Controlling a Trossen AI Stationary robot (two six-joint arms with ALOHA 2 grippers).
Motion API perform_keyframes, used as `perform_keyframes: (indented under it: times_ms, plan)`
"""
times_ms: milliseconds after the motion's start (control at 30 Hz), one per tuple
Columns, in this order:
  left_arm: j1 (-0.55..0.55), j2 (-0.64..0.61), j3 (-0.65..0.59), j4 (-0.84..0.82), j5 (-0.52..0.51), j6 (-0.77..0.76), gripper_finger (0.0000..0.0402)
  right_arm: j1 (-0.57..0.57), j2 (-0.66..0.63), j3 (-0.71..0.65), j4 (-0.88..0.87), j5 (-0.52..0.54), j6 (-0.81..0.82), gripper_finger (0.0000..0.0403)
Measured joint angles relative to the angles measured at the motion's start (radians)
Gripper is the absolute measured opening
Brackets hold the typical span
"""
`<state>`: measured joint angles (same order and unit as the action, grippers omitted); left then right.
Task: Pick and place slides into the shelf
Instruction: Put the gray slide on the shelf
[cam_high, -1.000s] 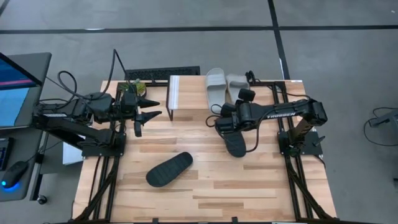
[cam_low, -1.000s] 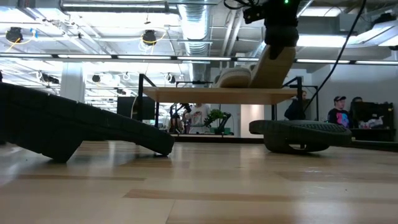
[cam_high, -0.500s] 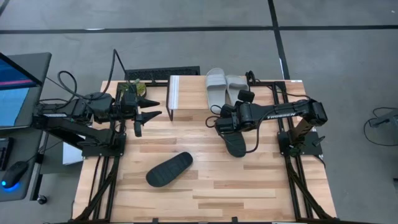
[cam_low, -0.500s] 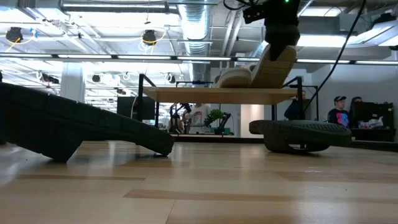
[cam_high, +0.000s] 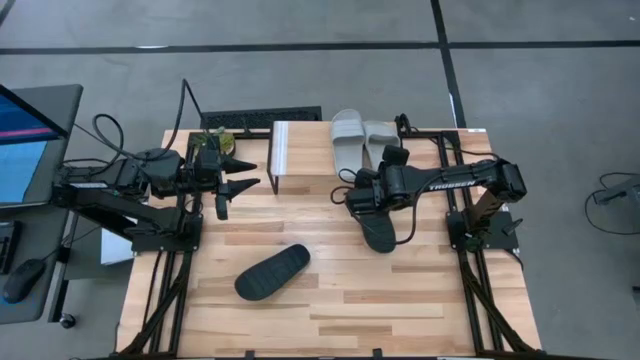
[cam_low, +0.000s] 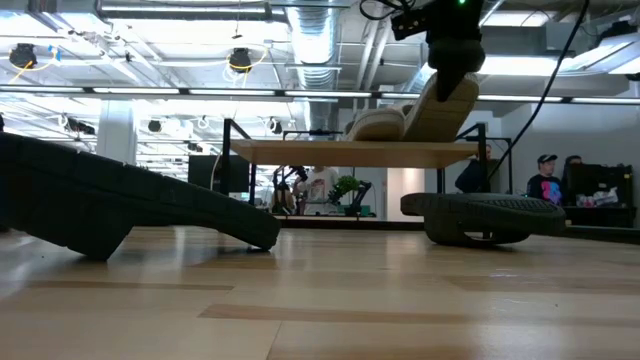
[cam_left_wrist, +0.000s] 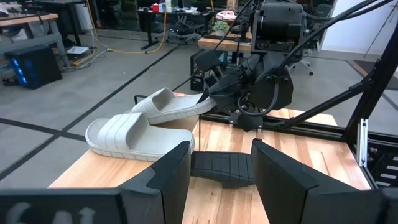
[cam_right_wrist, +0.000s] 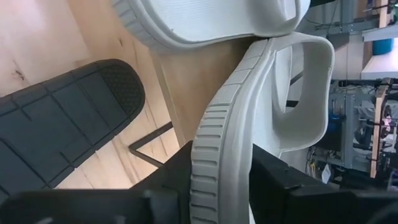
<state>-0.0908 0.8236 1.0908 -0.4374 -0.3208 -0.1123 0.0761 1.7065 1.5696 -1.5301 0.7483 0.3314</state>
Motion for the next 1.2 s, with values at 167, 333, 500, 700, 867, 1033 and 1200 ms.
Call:
perform_keyframes:
  times_ms: [167,333,500,700,867,1033,1200]
  plan:
    - [0.0,0.0,0.0,0.0,0.0,-0.001,0.0158,0.0,0.0,0.0,0.001,-0.001,-0.002,0.0133]
    - [0.0,0.0,0.0,0.0,0.0,-0.004,0.0158,0.0,0.0,0.0,0.02,-0.046,-0.013,0.0155]
    - [0.0,0.0,0.0,0.0,0.0,-0.004,0.0158,0.0,0.0,0.0,0.055,-0.098,-0.042,0.0181]
    - [0.0,0.0,0.0,0.0,0.0,-0.004,0.0158,0.0,0.0,0.0,0.054,-0.112,-0.051,0.0209]
    - [0.0,0.0,0.0,0.0,0.0,-0.004,0.0158,-0.009,0.0,0.0,0.061,-0.157,-0.078,0.0227]
    - [0.0,0.0,0.0,0.0,0.001,-0.006,0.0158,-0.028,0.0,0.0,0.069,-0.179,-0.087,0.0237]
    - [0.0,0.0,0.0,0.0,0.001,-0.006,0.0158,-0.048,0.0,0.0,0.108,-0.201,-0.14,0.024]
